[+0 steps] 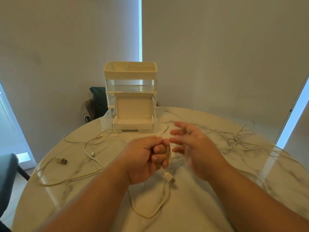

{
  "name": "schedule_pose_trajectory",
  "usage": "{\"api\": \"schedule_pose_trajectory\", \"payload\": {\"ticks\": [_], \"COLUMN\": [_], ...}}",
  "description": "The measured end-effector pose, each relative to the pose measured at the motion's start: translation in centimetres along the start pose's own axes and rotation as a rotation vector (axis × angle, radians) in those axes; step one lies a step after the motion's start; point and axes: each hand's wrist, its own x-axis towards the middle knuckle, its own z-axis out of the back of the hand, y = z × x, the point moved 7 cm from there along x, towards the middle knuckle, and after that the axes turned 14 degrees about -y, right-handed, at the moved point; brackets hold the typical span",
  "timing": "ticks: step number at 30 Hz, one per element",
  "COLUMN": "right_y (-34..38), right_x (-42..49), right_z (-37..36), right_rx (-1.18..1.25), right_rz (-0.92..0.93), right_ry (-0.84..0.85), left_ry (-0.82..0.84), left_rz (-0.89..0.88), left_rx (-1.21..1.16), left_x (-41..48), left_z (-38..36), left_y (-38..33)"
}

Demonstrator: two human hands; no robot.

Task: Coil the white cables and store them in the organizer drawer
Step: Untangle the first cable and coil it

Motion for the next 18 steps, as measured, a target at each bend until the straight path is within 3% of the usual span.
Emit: {"api": "schedule_pose_trajectory", "payload": {"ticks": [2, 5, 11, 18], "right_y": [1.2, 1.1, 0.7, 1.0], "right_x": [-0.6, -1.8, -2.2, -1.5], "right_z": [-0.7, -1.5, -1.2, -1.4], "right_rx": [-0.039, -0.027, -0.136, -0.386], "right_rz": [0.064, -0.003, -0.079, 0.164], "right_ry": [0.162, 0.319, 0.352, 0.157], "left_ry": [0.112, 0.168, 0.137, -0.030], "left_rz": [0.061, 0.103, 0.086, 0.011], "left_rx": [0.089, 0.184, 0.337, 0.344], "left_x": [-0.6, -1.2, -1.5, -1.0], "left_z": [-0.6, -0.7, -0.2, 0.1], "left_y": [0.6, 0.9, 0.6, 0.0]}}
